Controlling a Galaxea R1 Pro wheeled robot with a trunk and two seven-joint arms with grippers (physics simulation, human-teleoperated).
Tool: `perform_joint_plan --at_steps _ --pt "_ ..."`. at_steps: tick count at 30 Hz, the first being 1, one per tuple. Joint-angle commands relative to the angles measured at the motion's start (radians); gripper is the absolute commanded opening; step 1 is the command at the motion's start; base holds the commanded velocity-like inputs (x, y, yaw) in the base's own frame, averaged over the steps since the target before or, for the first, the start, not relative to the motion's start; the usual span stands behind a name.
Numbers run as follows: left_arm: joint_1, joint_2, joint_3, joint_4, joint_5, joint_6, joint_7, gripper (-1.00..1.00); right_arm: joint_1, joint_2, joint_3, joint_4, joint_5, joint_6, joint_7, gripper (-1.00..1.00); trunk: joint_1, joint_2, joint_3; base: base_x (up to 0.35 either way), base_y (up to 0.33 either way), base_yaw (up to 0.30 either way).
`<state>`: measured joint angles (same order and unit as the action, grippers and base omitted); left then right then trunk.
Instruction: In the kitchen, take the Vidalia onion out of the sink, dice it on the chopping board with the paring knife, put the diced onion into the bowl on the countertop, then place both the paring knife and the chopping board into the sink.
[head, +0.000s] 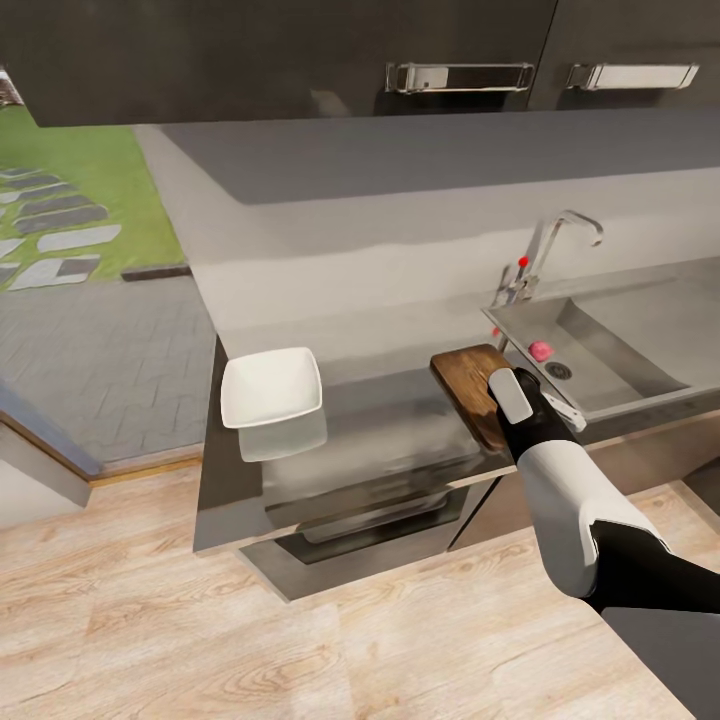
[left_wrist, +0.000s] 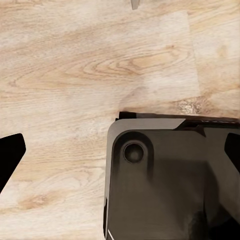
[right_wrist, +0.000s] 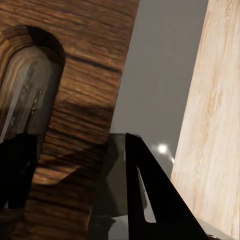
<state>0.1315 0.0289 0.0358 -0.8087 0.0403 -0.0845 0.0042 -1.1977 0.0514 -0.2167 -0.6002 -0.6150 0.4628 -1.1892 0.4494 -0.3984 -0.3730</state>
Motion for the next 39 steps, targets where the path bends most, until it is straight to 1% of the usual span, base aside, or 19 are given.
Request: perform_joint_plan --at_steps 1,27,29,34,37,39 --pt "0.000 0.000 -0.001 -0.001 0.004 -0.001 0.000 1.00 0.000 0.001 -0.004 -0.001 -0.002 0.016 -0.005 -1.00 0.001 -0.002 -0.001 0.000 0.000 -0.012" --pt "0.000 0.000 -0.001 -0.001 0.004 -0.001 0.000 1.00 0.000 0.003 -0.003 -0.002 -0.005 0.016 -0.003 -1.00 0.001 -0.002 0.037 0.000 0.000 -0.078" --pt "0.000 0.000 -0.001 -0.001 0.004 -0.001 0.000 1.00 -0.001 0.005 -0.003 -0.002 -0.005 0.016 -0.002 -1.00 0.001 -0.002 0.040 0.000 0.000 -0.083" --pt "0.000 0.000 -0.001 -0.001 0.004 -0.001 0.000 1.00 0.000 0.023 0.000 -0.011 -0.003 0.017 0.003 -1.00 0.001 -0.002 0.048 0.000 0.000 -0.082" --pt "0.000 0.000 -0.001 -0.001 0.004 -0.001 0.000 1.00 -0.001 0.028 0.012 -0.023 -0.002 0.019 0.006 -1.00 0.001 -0.002 0.052 0.000 0.000 -0.082" --pt "0.000 0.000 -0.001 -0.001 0.004 -0.001 0.000 1.00 0.000 0.028 0.045 -0.043 -0.002 0.020 0.006 -1.00 0.001 -0.002 0.055 0.000 0.000 -0.082"
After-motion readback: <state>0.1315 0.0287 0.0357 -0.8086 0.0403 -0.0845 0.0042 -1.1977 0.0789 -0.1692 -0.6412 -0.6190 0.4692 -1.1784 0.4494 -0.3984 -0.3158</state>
